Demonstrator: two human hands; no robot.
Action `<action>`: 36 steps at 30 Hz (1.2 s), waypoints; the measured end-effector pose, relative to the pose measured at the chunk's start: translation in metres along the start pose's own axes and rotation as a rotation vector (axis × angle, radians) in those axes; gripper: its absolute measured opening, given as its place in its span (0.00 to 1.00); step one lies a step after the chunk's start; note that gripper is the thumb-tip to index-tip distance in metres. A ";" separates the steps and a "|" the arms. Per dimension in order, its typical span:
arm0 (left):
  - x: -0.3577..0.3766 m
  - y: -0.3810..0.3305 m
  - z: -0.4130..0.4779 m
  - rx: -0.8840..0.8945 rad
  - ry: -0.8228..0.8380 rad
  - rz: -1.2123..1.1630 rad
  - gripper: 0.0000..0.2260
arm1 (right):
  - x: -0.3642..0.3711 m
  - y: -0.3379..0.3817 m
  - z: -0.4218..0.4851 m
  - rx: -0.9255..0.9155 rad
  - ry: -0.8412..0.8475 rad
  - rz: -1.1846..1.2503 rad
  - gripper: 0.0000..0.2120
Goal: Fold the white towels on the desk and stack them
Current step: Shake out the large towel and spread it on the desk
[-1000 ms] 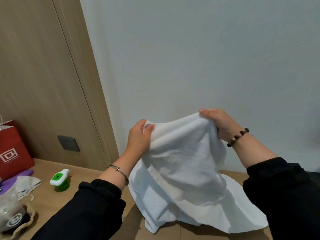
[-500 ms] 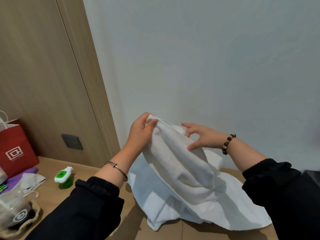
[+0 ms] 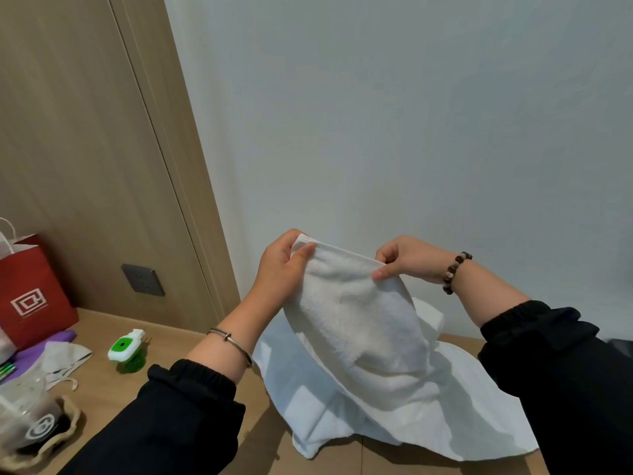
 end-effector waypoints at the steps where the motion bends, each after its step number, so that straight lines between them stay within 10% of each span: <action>1: 0.000 0.001 -0.001 0.001 -0.005 0.006 0.10 | -0.001 0.000 0.001 0.007 -0.013 -0.050 0.09; 13: -0.003 0.013 -0.002 -0.007 -0.112 0.051 0.11 | -0.001 -0.020 0.004 0.095 -0.081 -0.236 0.20; 27: -0.007 0.046 -0.002 -0.061 -0.218 0.097 0.16 | 0.014 -0.019 0.016 0.078 -0.378 -0.064 0.09; 36: -0.036 0.037 0.019 -0.204 0.814 0.968 0.03 | 0.039 0.015 0.010 -0.016 -0.276 -0.222 0.10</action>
Point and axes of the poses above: each hand's wrist, its own z-axis towards the middle knuckle, its own x-axis out of the palm, y = z × x, the point moved 2 cm from there along z, towards the middle knuckle, and after that the axes turned 4 degrees about x, right-handed, at the moved point
